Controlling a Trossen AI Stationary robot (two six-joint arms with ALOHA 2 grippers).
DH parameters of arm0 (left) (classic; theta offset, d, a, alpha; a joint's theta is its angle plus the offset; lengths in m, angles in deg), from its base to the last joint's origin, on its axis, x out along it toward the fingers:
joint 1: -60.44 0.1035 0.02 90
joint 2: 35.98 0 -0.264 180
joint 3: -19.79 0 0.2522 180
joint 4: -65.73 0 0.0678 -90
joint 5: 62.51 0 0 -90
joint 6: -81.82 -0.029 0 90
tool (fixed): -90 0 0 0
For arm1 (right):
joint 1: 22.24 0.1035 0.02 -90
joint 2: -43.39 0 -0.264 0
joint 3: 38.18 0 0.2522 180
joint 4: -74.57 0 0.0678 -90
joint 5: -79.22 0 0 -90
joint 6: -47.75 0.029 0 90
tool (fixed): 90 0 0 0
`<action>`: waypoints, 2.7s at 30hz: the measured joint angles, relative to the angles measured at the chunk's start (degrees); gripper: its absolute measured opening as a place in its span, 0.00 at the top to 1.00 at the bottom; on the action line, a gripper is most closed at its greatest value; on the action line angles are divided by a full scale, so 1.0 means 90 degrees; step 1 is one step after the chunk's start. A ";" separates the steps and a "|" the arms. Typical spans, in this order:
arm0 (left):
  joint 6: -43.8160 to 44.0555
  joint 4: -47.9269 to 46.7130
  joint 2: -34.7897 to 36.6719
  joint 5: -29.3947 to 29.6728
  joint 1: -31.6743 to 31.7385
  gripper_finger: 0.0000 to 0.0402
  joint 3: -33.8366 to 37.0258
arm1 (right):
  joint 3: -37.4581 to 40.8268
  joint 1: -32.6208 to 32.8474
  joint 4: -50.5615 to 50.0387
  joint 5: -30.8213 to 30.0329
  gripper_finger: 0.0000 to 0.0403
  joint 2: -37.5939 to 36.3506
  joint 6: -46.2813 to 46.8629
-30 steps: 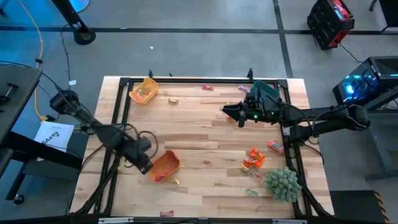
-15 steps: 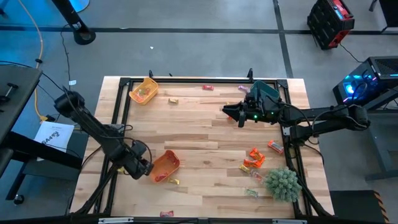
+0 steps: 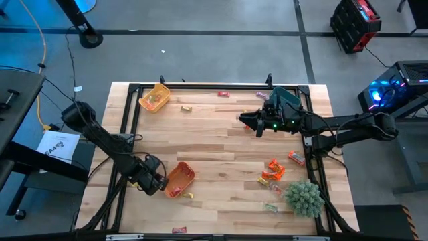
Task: Sort candy
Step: Put the bottom pink candy into the orange bin, then adjust the orange bin, then put the bottom left yellow candy into the orange bin
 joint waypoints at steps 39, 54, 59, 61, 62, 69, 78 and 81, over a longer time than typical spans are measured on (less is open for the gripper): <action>-0.6218 -0.1316 -0.0548 -0.0046 0.1500 0.67 -0.3217 | 0.0000 0.0000 0.0000 0.0051 0.66 0.0001 -0.0049; -0.7964 -0.0220 -0.1648 -0.0175 0.1374 0.97 -0.3238 | 0.0000 0.0005 -0.0276 0.0156 0.66 0.0001 -0.0049; -0.7952 0.0549 -0.1889 -0.0403 0.1267 1.00 -0.3240 | 0.0000 0.0005 -0.0302 0.0165 0.66 0.0000 -0.0049; -0.7905 0.0507 -0.1937 -0.0400 0.1264 1.00 -0.3239 | 0.0000 0.0005 -0.0325 0.0168 0.66 0.0001 -0.0049; -0.7897 0.0495 -0.1942 -0.0390 0.1269 1.00 -0.3211 | 0.0000 0.0005 -0.0327 0.0168 0.66 0.0000 -0.0051; -0.7552 -0.0285 -0.1934 -0.0346 0.1364 1.00 -0.2853 | 0.0000 0.0005 -0.0333 0.0174 0.66 0.0001 -0.0051; -0.7831 -0.1243 -0.1613 -0.0173 0.1641 1.00 -0.2859 | 0.0000 0.0005 -0.0333 0.0199 0.66 0.0002 -0.0051; -0.7769 -0.0302 -0.1505 -0.0475 0.1597 1.00 -0.2863 | 0.0000 0.0005 -0.0332 0.0197 0.66 0.0000 -0.0044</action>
